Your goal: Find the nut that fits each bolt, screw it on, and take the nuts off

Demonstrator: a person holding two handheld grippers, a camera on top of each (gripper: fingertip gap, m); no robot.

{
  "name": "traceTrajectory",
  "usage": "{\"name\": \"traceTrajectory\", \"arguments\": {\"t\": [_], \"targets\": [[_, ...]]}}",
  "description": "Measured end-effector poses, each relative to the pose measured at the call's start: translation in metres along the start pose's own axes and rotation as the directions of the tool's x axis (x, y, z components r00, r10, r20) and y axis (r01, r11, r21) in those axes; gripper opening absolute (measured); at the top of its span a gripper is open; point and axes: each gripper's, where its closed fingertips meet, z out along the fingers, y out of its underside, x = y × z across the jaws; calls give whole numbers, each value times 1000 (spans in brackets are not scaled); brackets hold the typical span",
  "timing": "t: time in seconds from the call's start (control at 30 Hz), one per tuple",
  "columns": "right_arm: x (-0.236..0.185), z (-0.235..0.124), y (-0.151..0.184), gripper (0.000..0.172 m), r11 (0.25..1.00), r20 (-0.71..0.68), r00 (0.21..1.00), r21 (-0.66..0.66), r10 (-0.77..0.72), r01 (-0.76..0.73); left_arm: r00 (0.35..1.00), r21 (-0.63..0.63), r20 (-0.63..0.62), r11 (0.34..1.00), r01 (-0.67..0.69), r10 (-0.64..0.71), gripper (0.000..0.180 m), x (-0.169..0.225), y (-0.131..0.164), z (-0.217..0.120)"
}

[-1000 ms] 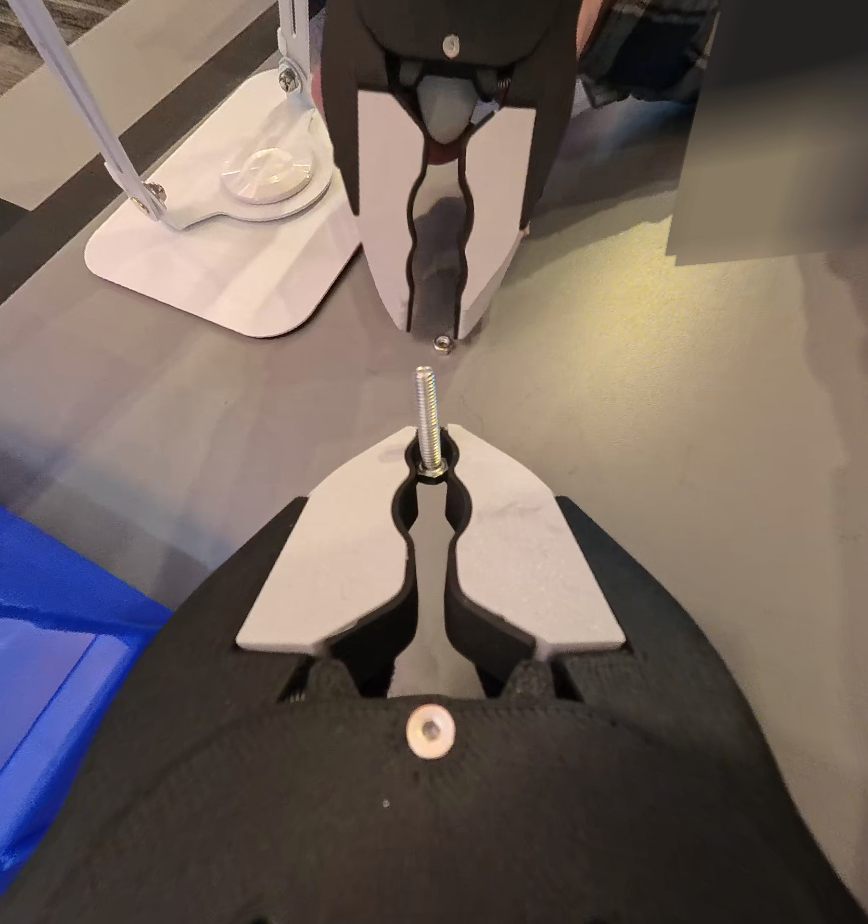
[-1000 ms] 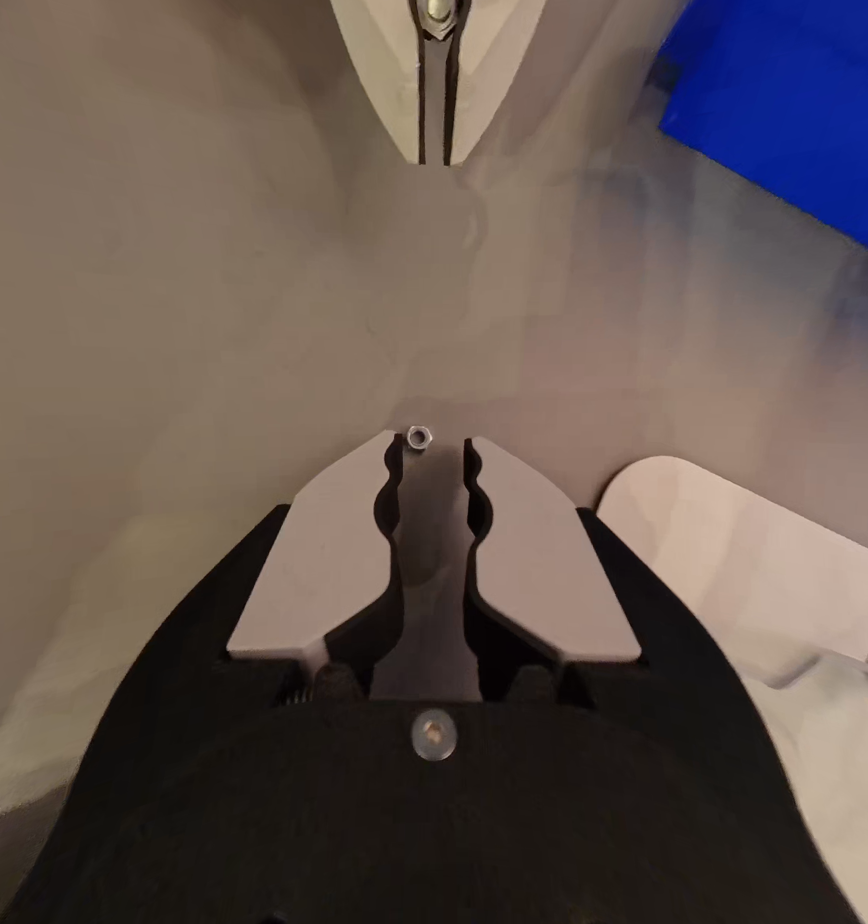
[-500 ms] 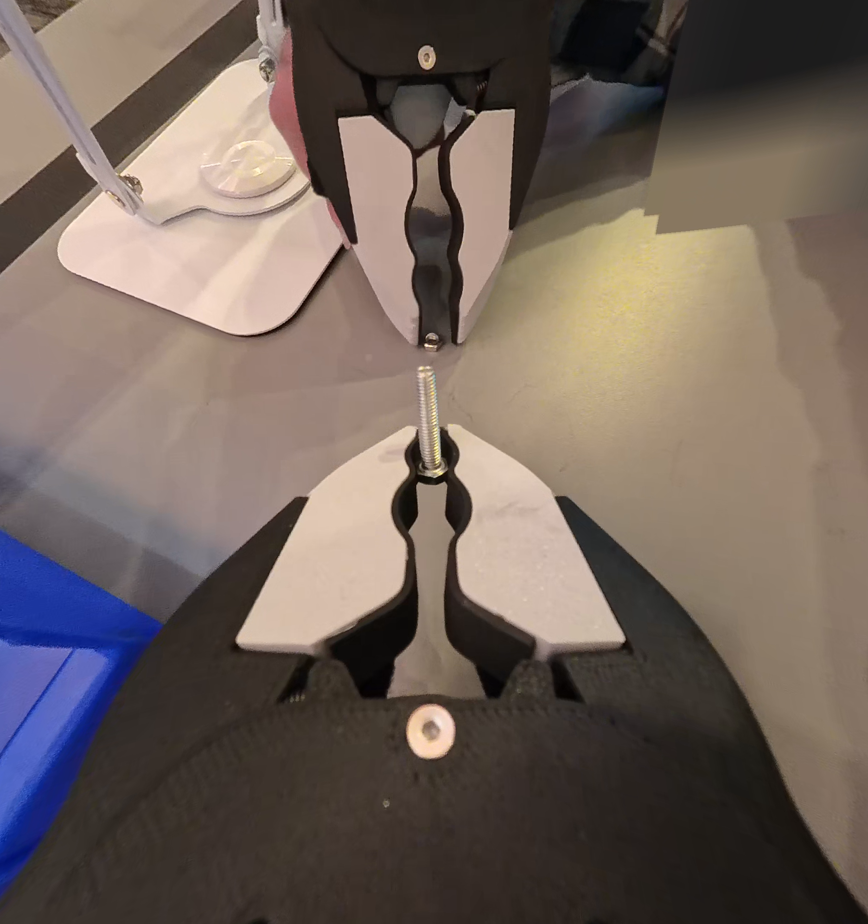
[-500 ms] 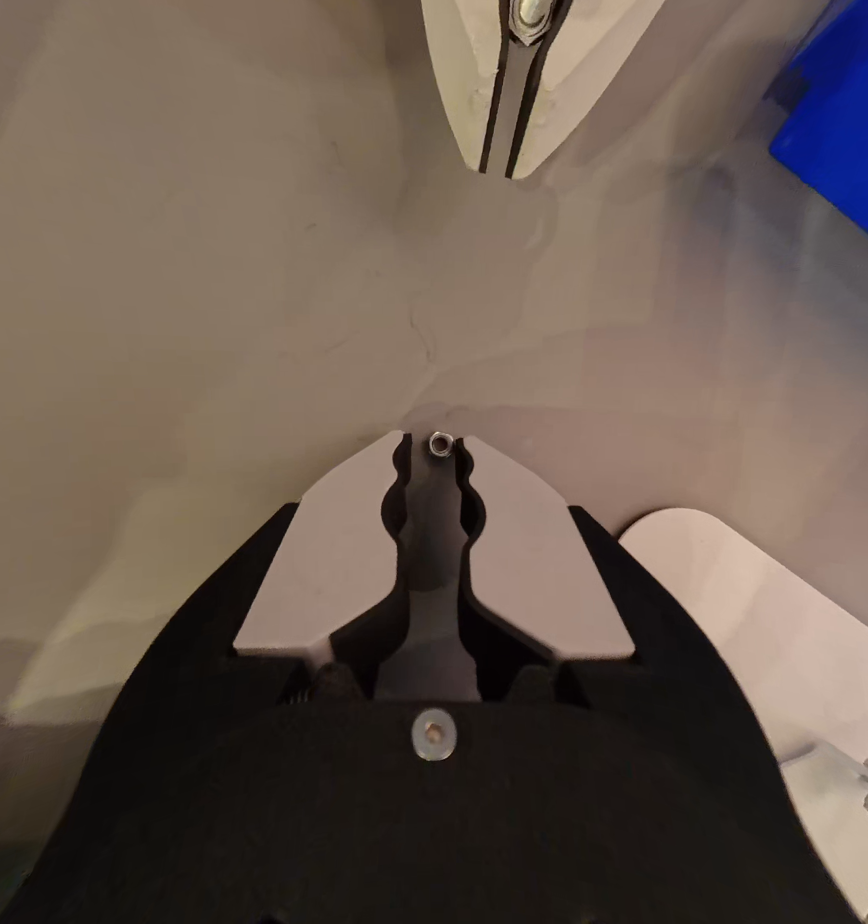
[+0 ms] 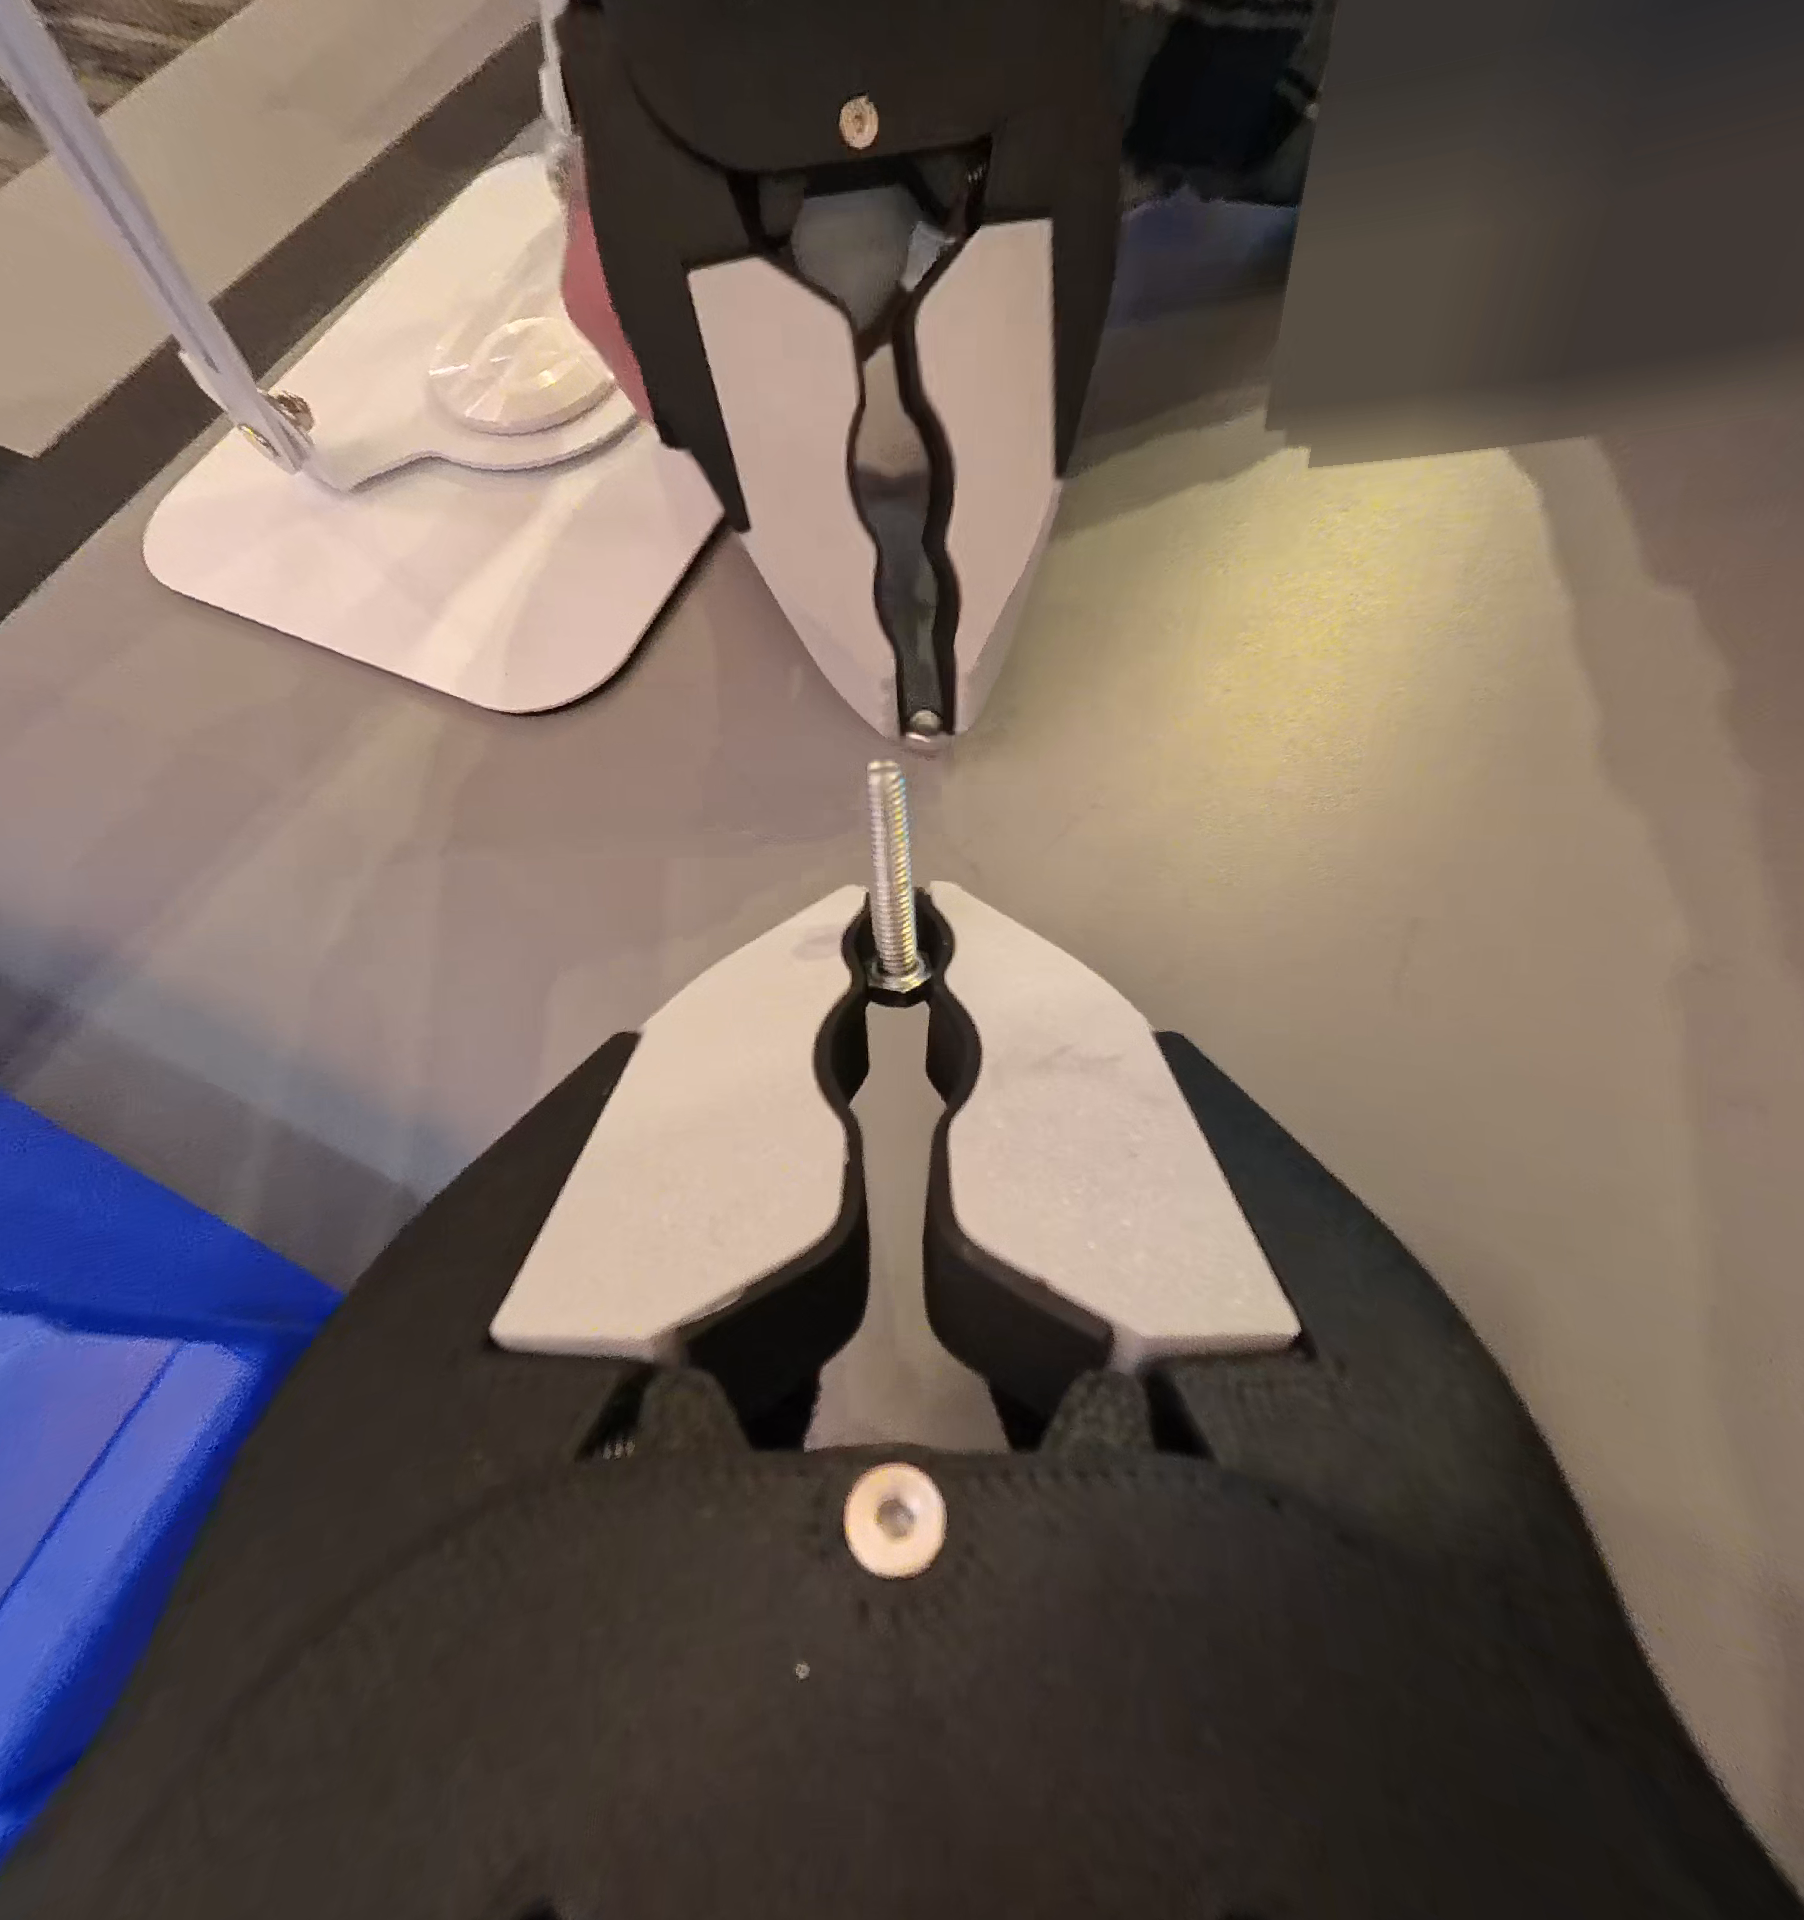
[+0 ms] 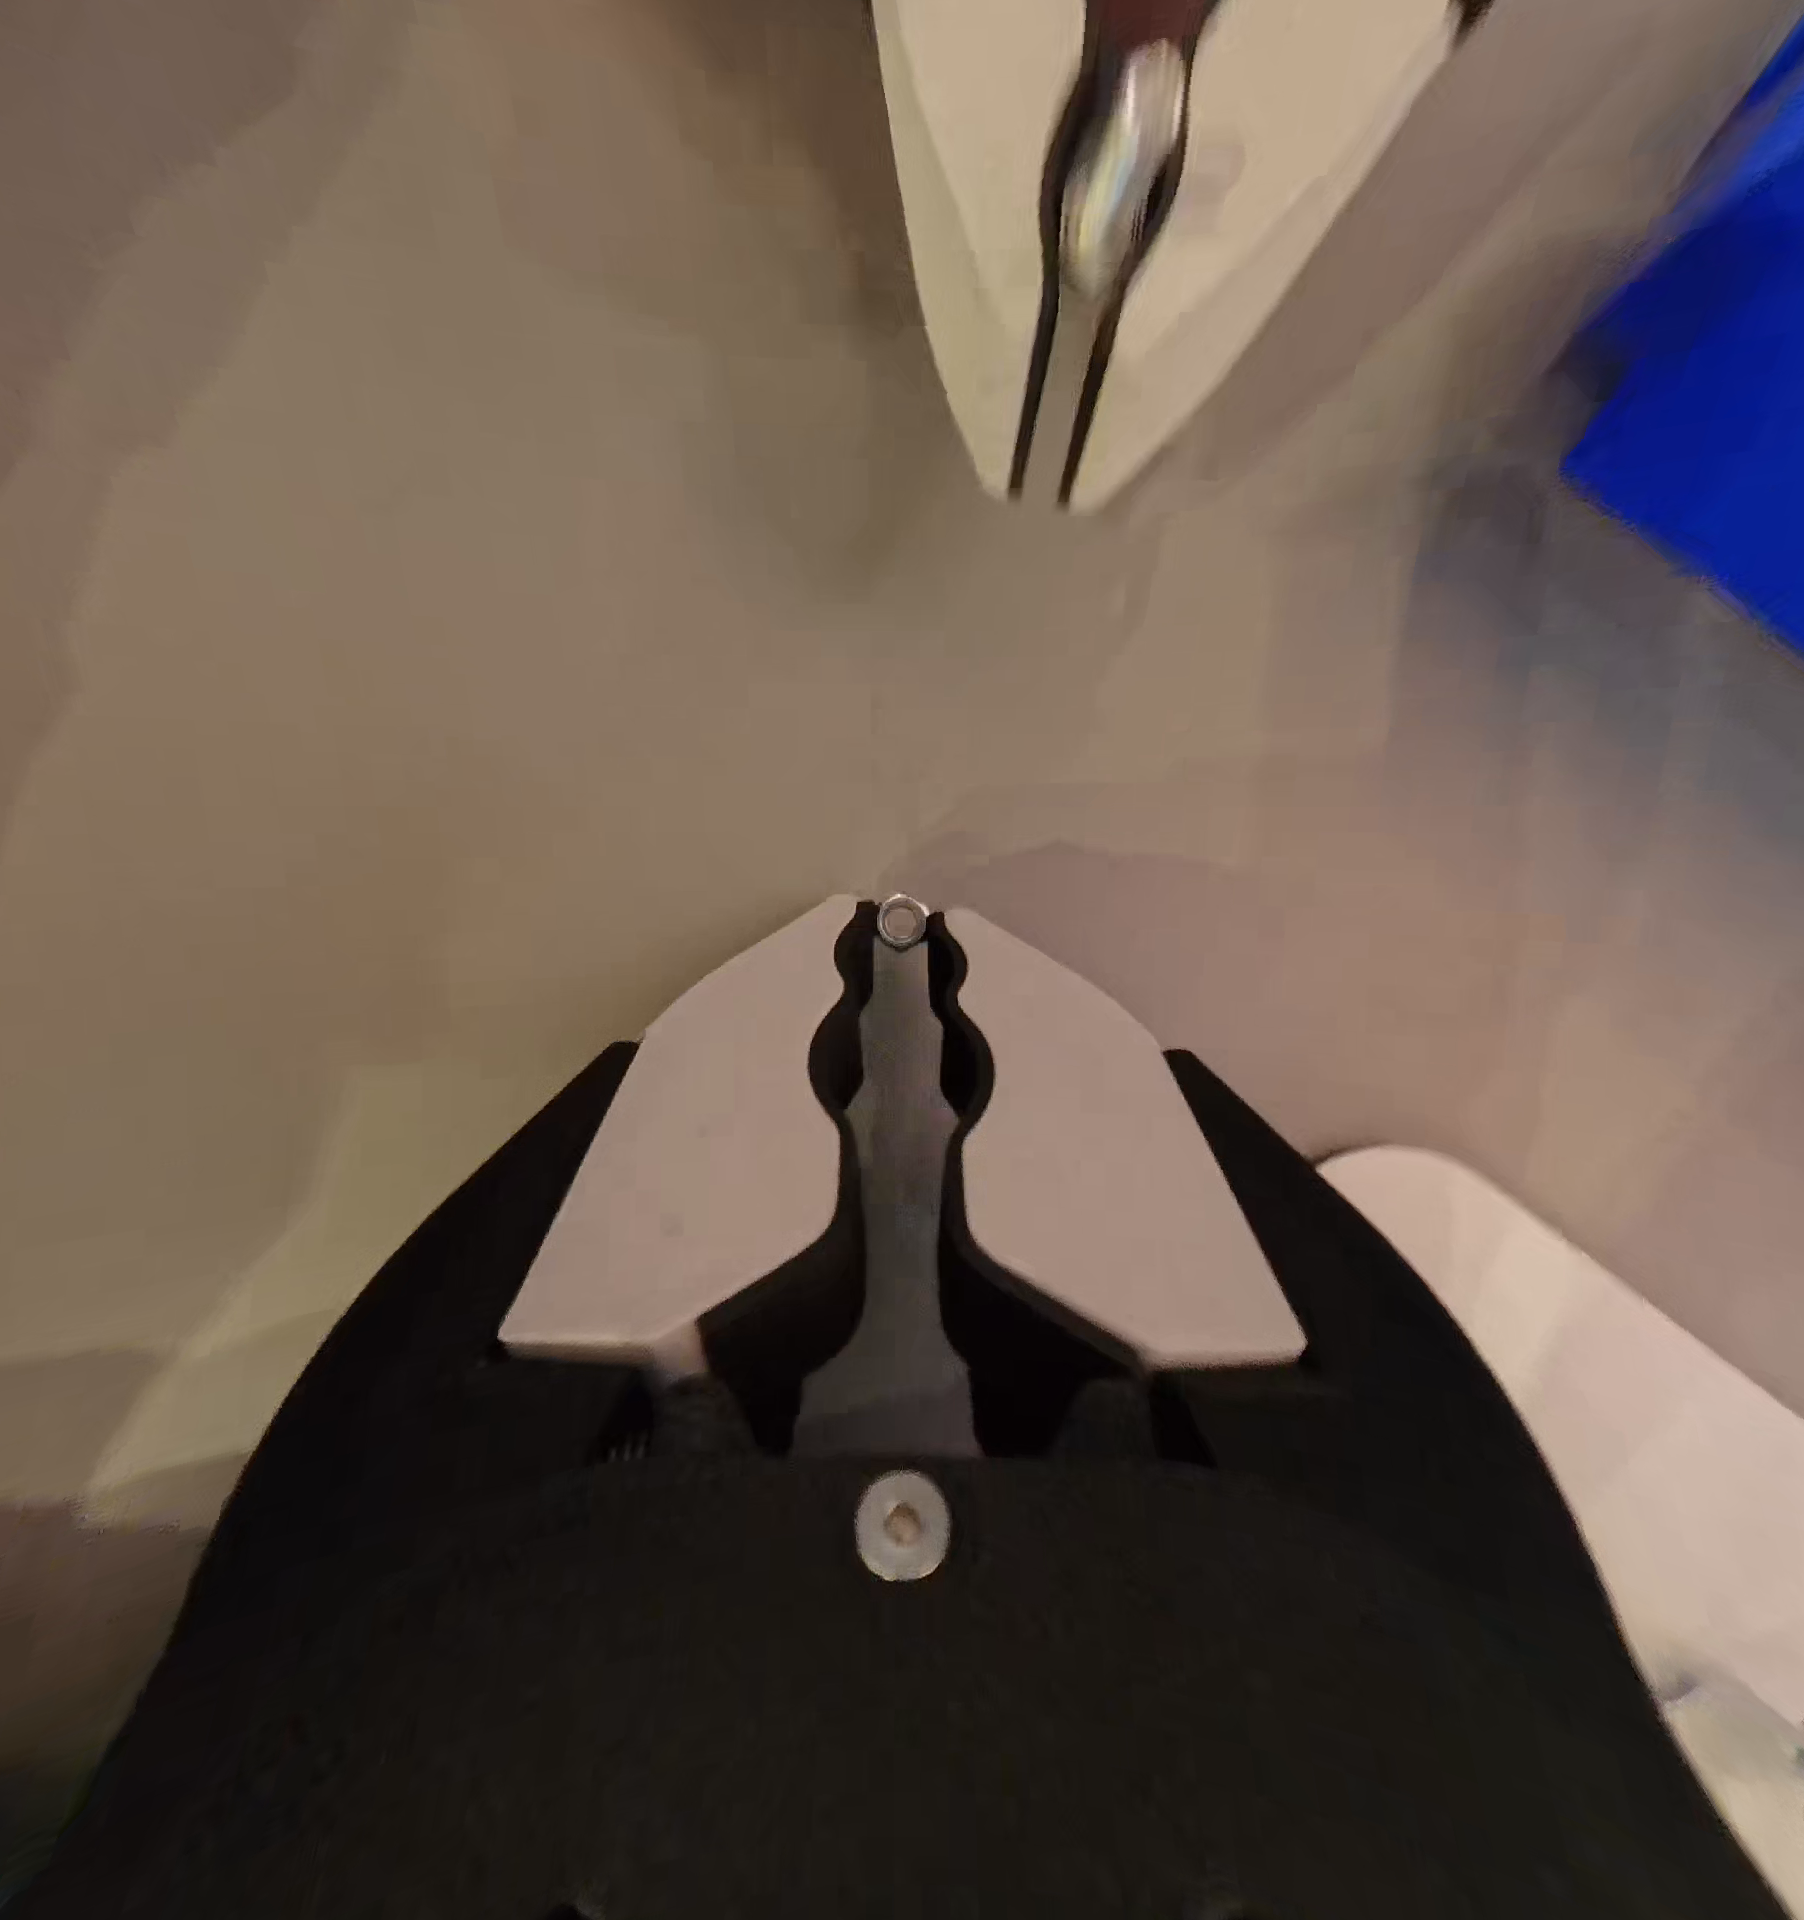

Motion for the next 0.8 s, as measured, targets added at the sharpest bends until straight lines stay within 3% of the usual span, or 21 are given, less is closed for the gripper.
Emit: {"name": "traceTrajectory", "arguments": {"t": [0.17,0.3,0.8], "targets": [[7,-19,-67,10,968,-119,992,244,-35,63,999,-9,35,999,-41,41,5,-3,0,-4],[10,-34,-98,10,922,-182,983,371,-40,106,997,-9,42,998,-59,60,5,-1,-2,-4],[17,-31,-107,10,909,-247,967,385,-62,157,996,-1,36,997,-79,79,5,1,-3,-3]]}}
